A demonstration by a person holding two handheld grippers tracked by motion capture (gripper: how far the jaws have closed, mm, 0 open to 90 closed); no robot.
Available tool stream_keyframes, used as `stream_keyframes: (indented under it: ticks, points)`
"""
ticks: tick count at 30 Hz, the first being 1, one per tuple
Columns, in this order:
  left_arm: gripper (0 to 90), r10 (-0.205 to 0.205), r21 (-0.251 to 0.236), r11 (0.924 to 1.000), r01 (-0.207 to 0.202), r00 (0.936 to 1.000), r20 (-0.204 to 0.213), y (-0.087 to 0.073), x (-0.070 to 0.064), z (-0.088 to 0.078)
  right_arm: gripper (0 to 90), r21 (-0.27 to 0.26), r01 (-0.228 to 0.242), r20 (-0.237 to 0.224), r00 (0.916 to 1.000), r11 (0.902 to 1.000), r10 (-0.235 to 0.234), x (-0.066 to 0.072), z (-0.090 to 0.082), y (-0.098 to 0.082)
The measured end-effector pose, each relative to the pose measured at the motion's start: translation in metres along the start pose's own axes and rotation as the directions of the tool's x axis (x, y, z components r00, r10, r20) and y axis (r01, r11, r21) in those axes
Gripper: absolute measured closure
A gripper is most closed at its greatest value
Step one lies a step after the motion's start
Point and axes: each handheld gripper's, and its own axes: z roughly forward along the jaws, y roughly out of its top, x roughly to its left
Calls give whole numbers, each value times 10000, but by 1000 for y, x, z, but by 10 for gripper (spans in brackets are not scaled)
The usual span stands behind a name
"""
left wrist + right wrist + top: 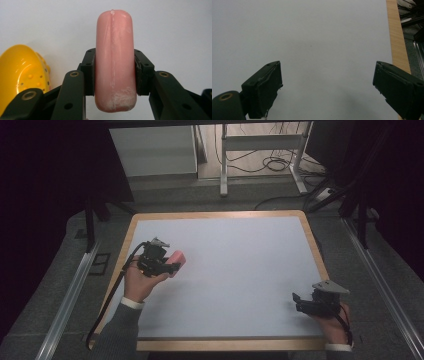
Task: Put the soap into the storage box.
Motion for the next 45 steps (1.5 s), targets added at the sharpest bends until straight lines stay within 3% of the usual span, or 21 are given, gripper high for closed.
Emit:
stream_keyframes:
  ticks: [26, 45]
  points:
    - [602, -547, 23, 9985, 550, 9962, -681, 3, 35, -11, 84, 18, -16, 18, 10000, 10000, 16, -1, 0, -1]
    - [603, -1044, 134, 9942, 1063, 9893, -1020, -1, 59, -5, 84, 92, 27, 37, 10000, 10000, -28, -1, 2, -2]
